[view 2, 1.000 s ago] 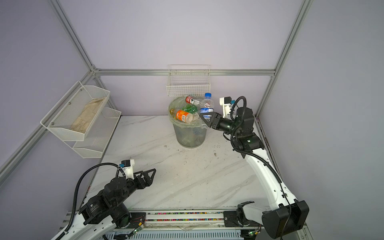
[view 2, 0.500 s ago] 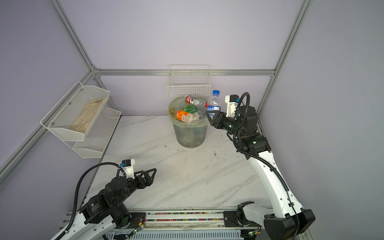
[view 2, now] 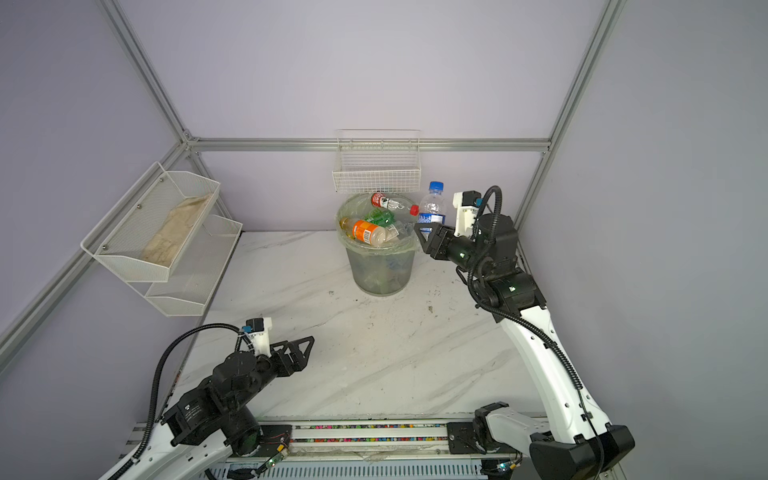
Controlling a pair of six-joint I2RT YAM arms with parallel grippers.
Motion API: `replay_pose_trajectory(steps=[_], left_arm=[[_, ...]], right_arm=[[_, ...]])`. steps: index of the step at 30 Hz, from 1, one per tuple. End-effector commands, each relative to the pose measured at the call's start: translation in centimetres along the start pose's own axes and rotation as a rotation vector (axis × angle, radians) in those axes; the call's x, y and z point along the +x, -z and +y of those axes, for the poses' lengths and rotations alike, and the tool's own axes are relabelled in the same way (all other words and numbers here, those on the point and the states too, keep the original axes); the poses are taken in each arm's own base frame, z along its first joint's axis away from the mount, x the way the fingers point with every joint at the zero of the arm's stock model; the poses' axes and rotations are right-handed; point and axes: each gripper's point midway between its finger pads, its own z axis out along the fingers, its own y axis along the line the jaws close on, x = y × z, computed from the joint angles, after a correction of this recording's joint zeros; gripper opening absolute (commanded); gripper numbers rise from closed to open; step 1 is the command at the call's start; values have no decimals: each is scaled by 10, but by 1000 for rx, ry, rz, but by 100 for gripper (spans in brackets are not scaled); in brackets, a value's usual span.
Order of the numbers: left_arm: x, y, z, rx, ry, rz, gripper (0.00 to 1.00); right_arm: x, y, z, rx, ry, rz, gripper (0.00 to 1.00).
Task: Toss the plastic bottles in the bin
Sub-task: 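Carry the blue-capped bottle toward the bin opening with the right gripper, then open the right gripper to drop the blue-capped bottle into the bin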
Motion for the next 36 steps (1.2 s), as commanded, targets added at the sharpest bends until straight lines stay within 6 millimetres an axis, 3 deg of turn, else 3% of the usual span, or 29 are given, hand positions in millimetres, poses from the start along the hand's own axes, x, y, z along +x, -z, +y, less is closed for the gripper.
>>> replay_pose_trajectory(steps=[1, 14, 20, 25, 29, 30, 31, 33, 34, 35, 36], left_arm=[[-5, 1, -8, 36, 4, -21, 100], [-5, 1, -8, 41, 5, -21, 100], [-6, 2, -9, 44, 6, -23, 100], [-6, 1, -9, 43, 8, -24, 100], [-7, 3, -11, 50, 11, -21, 100], [-8, 3, -12, 52, 12, -24, 100], [-8, 4, -12, 54, 12, -23, 100], [-10, 8, -11, 50, 12, -28, 100], [-11, 10, -10, 47, 13, -34, 100], [-12, 11, -9, 44, 12, -38, 100], [-12, 13, -7, 40, 12, -41, 100]], right_arm=[[-11, 12, 13, -17, 35, -37, 0], [-17, 15, 13, 5, 53, -60, 0], [-24, 5, 11, 32, 69, -62, 0], [-30, -36, 4, 60, 87, -41, 0], [-10, -105, -23, 144, 111, 71, 0], [-2, -121, -34, 177, 106, 105, 3], [5, -132, -44, 208, 105, 136, 17], [18, -145, -59, 280, 126, 186, 70], [18, -146, -61, 291, 134, 182, 85], [16, -145, -58, 283, 137, 164, 97], [11, -141, -53, 272, 137, 138, 97]])
